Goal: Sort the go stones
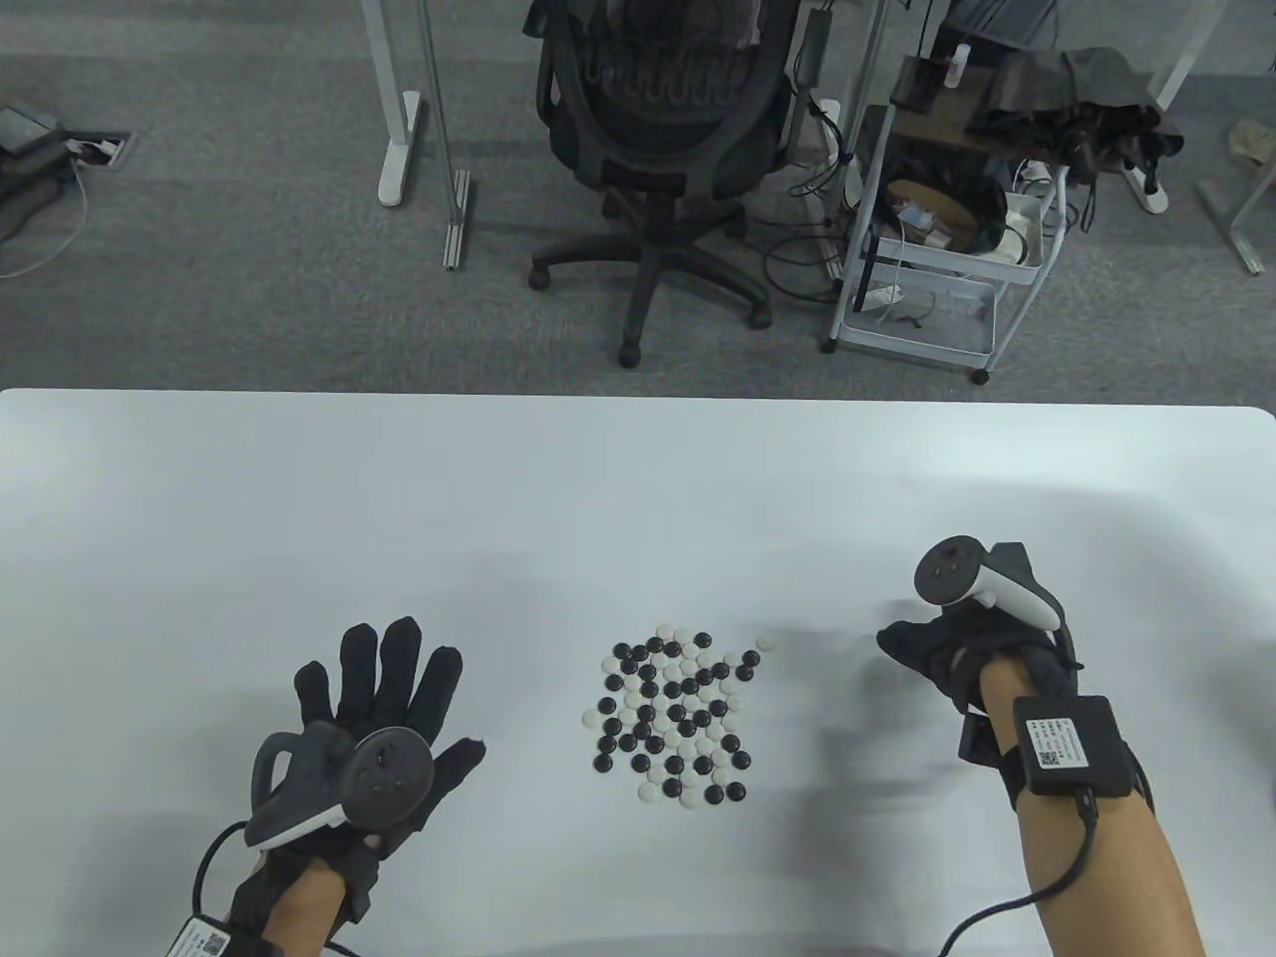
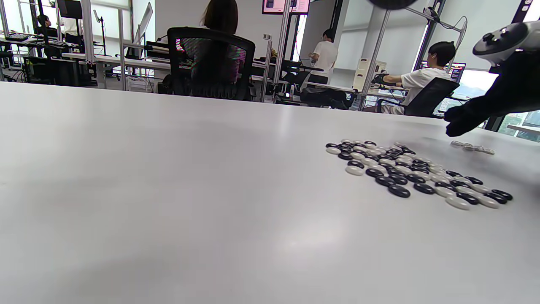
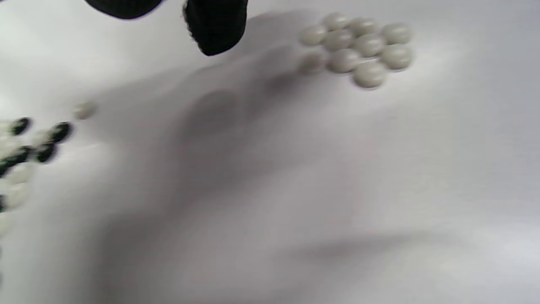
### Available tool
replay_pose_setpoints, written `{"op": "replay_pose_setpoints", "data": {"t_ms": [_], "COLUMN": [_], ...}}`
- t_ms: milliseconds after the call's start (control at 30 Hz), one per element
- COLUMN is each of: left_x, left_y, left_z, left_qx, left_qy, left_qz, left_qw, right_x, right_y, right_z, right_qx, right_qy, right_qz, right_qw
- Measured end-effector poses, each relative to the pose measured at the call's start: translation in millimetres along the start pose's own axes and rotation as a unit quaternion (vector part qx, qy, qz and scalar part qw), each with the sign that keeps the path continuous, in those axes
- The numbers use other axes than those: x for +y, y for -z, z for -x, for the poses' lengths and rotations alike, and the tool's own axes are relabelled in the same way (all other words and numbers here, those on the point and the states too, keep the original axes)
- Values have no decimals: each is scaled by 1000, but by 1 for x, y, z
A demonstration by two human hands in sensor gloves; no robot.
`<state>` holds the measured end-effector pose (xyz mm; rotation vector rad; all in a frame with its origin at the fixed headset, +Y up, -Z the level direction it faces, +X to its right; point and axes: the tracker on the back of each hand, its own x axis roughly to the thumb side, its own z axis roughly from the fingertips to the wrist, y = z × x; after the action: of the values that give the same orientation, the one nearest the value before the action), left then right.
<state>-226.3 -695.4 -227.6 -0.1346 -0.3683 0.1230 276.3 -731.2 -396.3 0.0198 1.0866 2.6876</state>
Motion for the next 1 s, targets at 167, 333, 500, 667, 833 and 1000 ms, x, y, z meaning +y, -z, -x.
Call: {"op": "replay_pose_setpoints", "data": {"t_ms": [167,333,500,667,833,1000], "left_x": [-1,0,1,3,3,1], "left_y": [0,-1,-2,-4,-4,-3], "left_z": [0,1,2,5,5,3], "left_qx": [3,3,2,3,1,0], "left_qy": [-1,-4,-7,-12,-11,-6], "left_qz": [4,1,-5,-10,-10,-6], "left_qw": [1000,1000,1000,1000,1000,1000], "right_x": [9,23,30,23,16,15], "right_y": [5,18,33,37,26,11], "right_z": [-45,-81,-96,-79,-48,-7], "right_qx": [-72,-104,-99,-67,-37,-7], "right_qy": [8,-2,-5,11,14,25], "right_qz": [-38,-58,-63,-56,-62,-62], "right_qw": [997,993,993,996,997,998]}}
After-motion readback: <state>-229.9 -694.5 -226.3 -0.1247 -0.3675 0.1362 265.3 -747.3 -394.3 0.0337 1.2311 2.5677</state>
